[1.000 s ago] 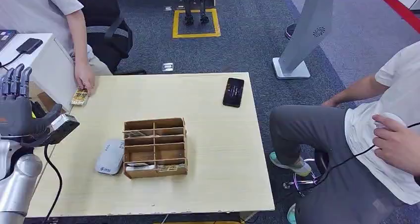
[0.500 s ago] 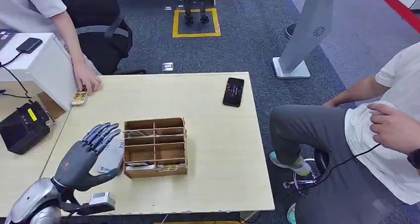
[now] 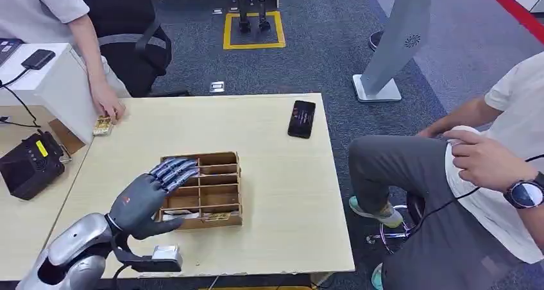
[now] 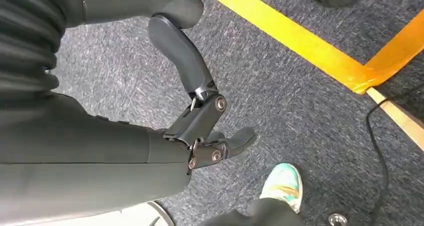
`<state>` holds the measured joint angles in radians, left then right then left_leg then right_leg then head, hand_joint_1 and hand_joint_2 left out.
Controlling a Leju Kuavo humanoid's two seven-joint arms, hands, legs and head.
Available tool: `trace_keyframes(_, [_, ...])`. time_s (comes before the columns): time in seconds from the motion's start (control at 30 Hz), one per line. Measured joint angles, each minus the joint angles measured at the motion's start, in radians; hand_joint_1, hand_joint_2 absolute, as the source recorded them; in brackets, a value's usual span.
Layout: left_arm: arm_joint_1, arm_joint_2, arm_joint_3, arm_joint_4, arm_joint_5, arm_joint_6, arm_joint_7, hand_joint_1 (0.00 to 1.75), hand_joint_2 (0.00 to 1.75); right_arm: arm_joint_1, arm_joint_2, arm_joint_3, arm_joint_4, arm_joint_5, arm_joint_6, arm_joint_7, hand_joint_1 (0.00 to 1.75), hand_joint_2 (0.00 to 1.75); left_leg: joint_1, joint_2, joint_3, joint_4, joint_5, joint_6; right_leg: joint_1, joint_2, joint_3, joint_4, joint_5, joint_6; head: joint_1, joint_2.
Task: Pass the card to the sensor for recognition and then transmit it.
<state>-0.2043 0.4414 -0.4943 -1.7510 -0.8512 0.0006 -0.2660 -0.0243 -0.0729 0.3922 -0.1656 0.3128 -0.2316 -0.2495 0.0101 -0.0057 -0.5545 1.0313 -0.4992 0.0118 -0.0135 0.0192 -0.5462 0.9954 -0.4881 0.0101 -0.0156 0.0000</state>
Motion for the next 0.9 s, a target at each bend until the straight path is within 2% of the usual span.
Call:
trace_keyframes(0.07, [-0.03, -0.007, -0.026, 0.009, -0.051, 0.026, 0.029, 0.0, 1.75, -0.001, 0.0, 0.0, 0.0, 0.001, 0.003, 0.005, 0.0, 1.75, 0.0, 0.0, 0.0, 0.0, 0.0, 0.0, 0.0, 0.0, 0.0, 0.0, 0.0, 0.0, 0.0, 0.0])
trace_keyframes(0.17, [-0.059, -0.016, -0.052, 0.024, -0.07, 0.034, 0.044, 0.0, 1.75, -0.002, 0.0, 0.0, 0.0, 0.002, 0.003, 0.006, 0.0, 1.75, 0.0, 0.0, 0.0, 0.0, 0.0, 0.0, 0.0, 0.0, 0.0, 0.0, 0.0, 0.0, 0.0, 0.0])
trace_keyframes(0.63, [-0.083, -0.029, -0.082, 0.05, -0.079, 0.043, 0.052, 0.0, 1.75, -0.003, 0.0, 0.0, 0.0, 0.003, 0.003, 0.007, 0.0, 1.75, 0.0, 0.001, 0.0, 0.0, 0.0, 0.0, 0.0, 0.0, 0.0, 0.0, 0.0, 0.0, 0.0, 0.0])
trace_keyframes(0.73, [-0.094, -0.042, -0.082, 0.062, -0.105, 0.08, 0.103, 0.0, 1.75, -0.003, 0.0, 0.0, 0.0, 0.003, 0.001, 0.009, 0.0, 1.75, 0.0, 0.0, 0.0, 0.0, 0.0, 0.0, 0.0, 0.0, 0.0, 0.0, 0.0, 0.0, 0.0, 0.0])
trace_keyframes(0.9, [-0.131, -0.073, -0.081, 0.115, -0.114, 0.1, 0.164, 0.0, 1.75, -0.004, 0.0, 0.0, 0.0, 0.007, 0.001, 0.011, 0.0, 1.75, 0.0, 0.0, 0.0, 0.0, 0.0, 0.001, 0.0, 0.0, 0.0, 0.0, 0.001, 0.001, 0.0, 0.0])
